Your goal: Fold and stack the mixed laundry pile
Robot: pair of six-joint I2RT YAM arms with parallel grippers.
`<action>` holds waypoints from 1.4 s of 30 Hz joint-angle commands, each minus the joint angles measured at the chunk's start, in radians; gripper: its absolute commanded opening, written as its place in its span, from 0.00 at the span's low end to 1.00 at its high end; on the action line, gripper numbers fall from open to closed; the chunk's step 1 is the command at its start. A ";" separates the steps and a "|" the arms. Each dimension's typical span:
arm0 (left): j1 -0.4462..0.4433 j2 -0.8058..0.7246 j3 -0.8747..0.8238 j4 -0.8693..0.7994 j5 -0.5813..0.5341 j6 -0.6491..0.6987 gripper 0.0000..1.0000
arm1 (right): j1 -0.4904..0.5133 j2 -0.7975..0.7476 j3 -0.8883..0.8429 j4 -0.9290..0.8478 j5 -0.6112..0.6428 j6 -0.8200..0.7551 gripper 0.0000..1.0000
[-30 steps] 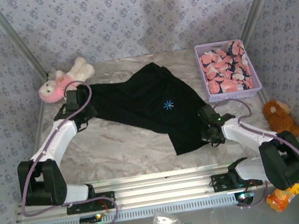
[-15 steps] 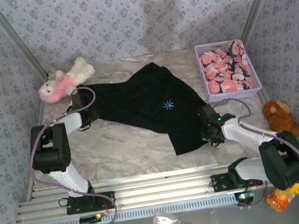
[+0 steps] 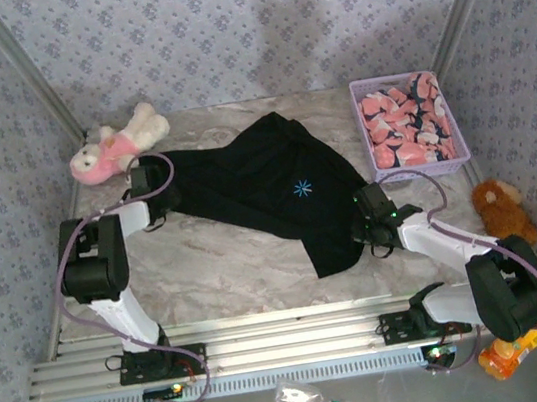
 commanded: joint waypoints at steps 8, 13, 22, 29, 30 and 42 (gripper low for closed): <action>-0.002 -0.087 0.075 -0.221 -0.011 -0.011 0.00 | 0.004 -0.003 0.022 -0.016 0.026 0.008 0.18; -0.029 -0.232 0.075 -0.421 -0.012 0.022 0.00 | 0.002 0.025 0.029 0.000 0.029 0.004 0.18; -0.028 -0.392 0.037 -0.487 -0.018 0.025 0.03 | 0.002 0.050 0.038 0.013 0.036 -0.009 0.21; -0.018 -0.190 0.143 -0.450 0.108 -0.009 0.08 | 0.002 0.043 0.047 -0.001 0.046 -0.011 0.32; -0.018 -0.189 0.123 -0.425 0.102 -0.012 0.08 | 0.002 0.038 0.047 -0.006 0.052 -0.011 0.35; -0.019 -0.267 -0.044 -0.330 0.108 -0.048 0.00 | 0.014 0.060 0.026 0.012 0.039 0.002 0.30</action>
